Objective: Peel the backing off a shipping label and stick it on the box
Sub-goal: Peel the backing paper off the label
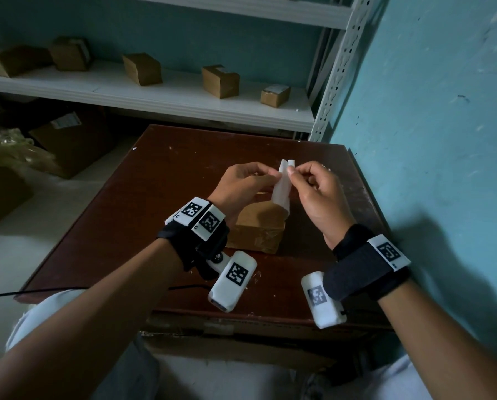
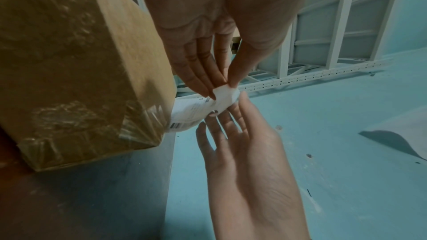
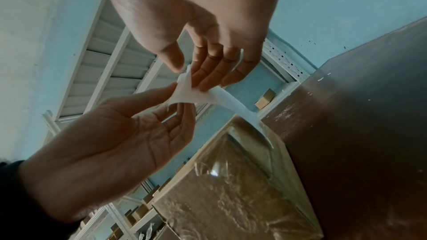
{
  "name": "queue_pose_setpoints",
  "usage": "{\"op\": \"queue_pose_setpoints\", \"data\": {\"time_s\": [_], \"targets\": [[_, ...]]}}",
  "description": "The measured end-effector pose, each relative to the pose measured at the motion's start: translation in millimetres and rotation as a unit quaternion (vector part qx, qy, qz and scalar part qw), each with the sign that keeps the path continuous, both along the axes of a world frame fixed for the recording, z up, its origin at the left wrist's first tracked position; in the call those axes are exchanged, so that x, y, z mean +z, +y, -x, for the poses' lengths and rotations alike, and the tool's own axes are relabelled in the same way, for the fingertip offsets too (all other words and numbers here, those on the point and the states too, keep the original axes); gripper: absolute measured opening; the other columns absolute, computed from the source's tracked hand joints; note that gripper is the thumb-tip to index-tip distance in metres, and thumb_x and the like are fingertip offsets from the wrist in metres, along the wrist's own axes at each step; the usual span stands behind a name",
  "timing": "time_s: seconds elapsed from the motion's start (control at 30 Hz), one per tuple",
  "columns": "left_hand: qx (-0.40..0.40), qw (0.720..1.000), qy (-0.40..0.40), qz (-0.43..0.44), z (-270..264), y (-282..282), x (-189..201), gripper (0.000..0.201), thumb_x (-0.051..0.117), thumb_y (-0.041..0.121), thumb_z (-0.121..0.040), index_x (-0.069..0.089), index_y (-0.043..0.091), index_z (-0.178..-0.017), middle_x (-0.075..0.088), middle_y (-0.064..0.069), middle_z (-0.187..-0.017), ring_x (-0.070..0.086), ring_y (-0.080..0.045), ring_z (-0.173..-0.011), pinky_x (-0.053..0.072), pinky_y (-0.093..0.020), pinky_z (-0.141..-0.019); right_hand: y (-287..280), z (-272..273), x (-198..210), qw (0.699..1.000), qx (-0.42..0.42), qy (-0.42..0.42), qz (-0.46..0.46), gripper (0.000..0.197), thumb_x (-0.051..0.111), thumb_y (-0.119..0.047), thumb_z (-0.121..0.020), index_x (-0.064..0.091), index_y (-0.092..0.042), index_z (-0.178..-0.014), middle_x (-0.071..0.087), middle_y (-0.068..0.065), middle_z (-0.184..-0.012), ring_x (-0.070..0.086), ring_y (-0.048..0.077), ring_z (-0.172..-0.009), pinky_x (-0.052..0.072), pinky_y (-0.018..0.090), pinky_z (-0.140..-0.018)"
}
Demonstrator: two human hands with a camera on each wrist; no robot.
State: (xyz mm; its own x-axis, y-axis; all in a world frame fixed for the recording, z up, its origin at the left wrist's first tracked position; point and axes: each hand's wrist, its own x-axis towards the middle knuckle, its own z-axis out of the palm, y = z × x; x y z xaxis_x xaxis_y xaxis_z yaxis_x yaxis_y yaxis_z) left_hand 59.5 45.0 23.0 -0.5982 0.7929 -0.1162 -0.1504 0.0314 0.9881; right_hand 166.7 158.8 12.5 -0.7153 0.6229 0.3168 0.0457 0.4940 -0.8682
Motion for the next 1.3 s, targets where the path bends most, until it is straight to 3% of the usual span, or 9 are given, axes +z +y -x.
{"op": "queue_pose_setpoints", "data": {"time_s": [0.1,0.2,0.4,0.5,0.63,0.8,1.1,1.17,1.3], "targets": [[-0.001,1.0,-0.003,-0.003,-0.2,-0.4,0.7,0.008,0.061,0.014,-0.092,0.064,0.008,-0.096,0.064,-0.01,-0.108,0.065,-0.02,-0.096,0.054,-0.031,-0.074,-1.2,0.0,-0.2,1.0,0.015,-0.003,0.002,0.024,0.052,-0.026,-0.098,0.064,-0.005,-0.096,0.064,0.004,-0.089,0.061,0.012,-0.088,0.051,0.025,-0.074],[0.005,1.0,0.005,-0.001,0.2,0.0,0.9,0.007,0.06,0.014,-0.092,0.064,0.009,-0.094,0.064,-0.01,-0.107,0.064,-0.022,-0.098,0.055,-0.034,-0.08,-0.8,0.3,-0.2,1.0,0.02,-0.003,-0.004,0.022,0.052,-0.024,-0.099,0.062,-0.005,-0.093,0.064,0.006,-0.089,0.062,0.017,-0.089,0.053,0.032,-0.076],[0.008,1.0,0.011,0.001,1.4,0.0,-0.2,0.008,0.059,0.015,-0.093,0.065,0.01,-0.093,0.065,-0.011,-0.107,0.064,-0.025,-0.102,0.055,-0.04,-0.087,0.9,1.2,-2.3,0.999,0.012,-0.005,-0.031,0.021,0.05,-0.024,-0.1,0.059,-0.007,-0.091,0.061,-0.003,-0.086,0.06,0.007,-0.084,0.051,0.023,-0.071],[0.006,1.0,0.013,0.007,1.5,0.4,-0.5,0.009,0.059,0.016,-0.093,0.065,0.01,-0.096,0.064,-0.012,-0.111,0.063,-0.027,-0.107,0.054,-0.044,-0.092,0.6,1.9,-3.2,0.999,0.007,-0.01,-0.037,0.022,0.048,-0.024,-0.1,0.058,-0.006,-0.092,0.061,-0.002,-0.087,0.06,0.009,-0.085,0.051,0.024,-0.073],[0.008,1.0,0.012,-0.001,1.9,1.0,-1.5,0.007,0.06,0.016,-0.092,0.065,0.011,-0.092,0.065,-0.013,-0.108,0.064,-0.026,-0.102,0.055,-0.039,-0.086,-0.3,3.1,-2.8,0.999,0.008,-0.008,-0.032,0.023,0.048,-0.022,-0.101,0.058,-0.004,-0.09,0.058,-0.005,-0.081,0.056,0.004,-0.078,0.047,0.024,-0.071],[0.008,1.0,0.014,-0.002,2.0,1.1,-1.8,0.007,0.059,0.016,-0.093,0.065,0.011,-0.093,0.065,-0.01,-0.106,0.063,-0.023,-0.1,0.055,-0.036,-0.083,-0.5,3.3,-2.6,0.999,0.007,-0.011,-0.037,0.024,0.047,-0.022,-0.101,0.058,-0.004,-0.09,0.058,-0.003,-0.082,0.058,0.013,-0.083,0.049,0.034,-0.075],[0.008,1.0,0.019,-0.006,3.0,1.9,-3.4,0.009,0.06,0.015,-0.093,0.064,0.008,-0.095,0.065,-0.012,-0.108,0.064,-0.024,-0.101,0.055,-0.033,-0.077,-0.5,2.2,-1.7,0.999,0.001,-0.016,-0.035,0.023,0.047,-0.024,-0.101,0.058,-0.004,-0.093,0.062,0.003,-0.088,0.061,0.017,-0.088,0.052,0.037,-0.08],[0.011,1.0,0.023,-0.006,3.2,2.1,-3.1,0.009,0.06,0.015,-0.093,0.064,0.008,-0.096,0.065,-0.014,-0.111,0.064,-0.026,-0.104,0.056,-0.034,-0.079,0.0,2.7,-2.3,0.999,-0.001,-0.011,-0.041,0.023,0.047,-0.023,-0.101,0.057,-0.004,-0.092,0.062,0.005,-0.088,0.062,0.016,-0.087,0.053,0.035,-0.078],[0.013,0.999,0.03,-0.009,3.6,2.2,-3.3,0.009,0.059,0.015,-0.093,0.065,0.009,-0.096,0.065,-0.015,-0.112,0.065,-0.027,-0.105,0.057,-0.037,-0.083,0.4,3.8,-3.7,0.998,-0.003,-0.012,-0.064,0.021,0.047,-0.022,-0.101,0.056,-0.006,-0.091,0.06,-0.005,-0.083,0.058,-0.001,-0.076,0.049,0.015,-0.066]]}}
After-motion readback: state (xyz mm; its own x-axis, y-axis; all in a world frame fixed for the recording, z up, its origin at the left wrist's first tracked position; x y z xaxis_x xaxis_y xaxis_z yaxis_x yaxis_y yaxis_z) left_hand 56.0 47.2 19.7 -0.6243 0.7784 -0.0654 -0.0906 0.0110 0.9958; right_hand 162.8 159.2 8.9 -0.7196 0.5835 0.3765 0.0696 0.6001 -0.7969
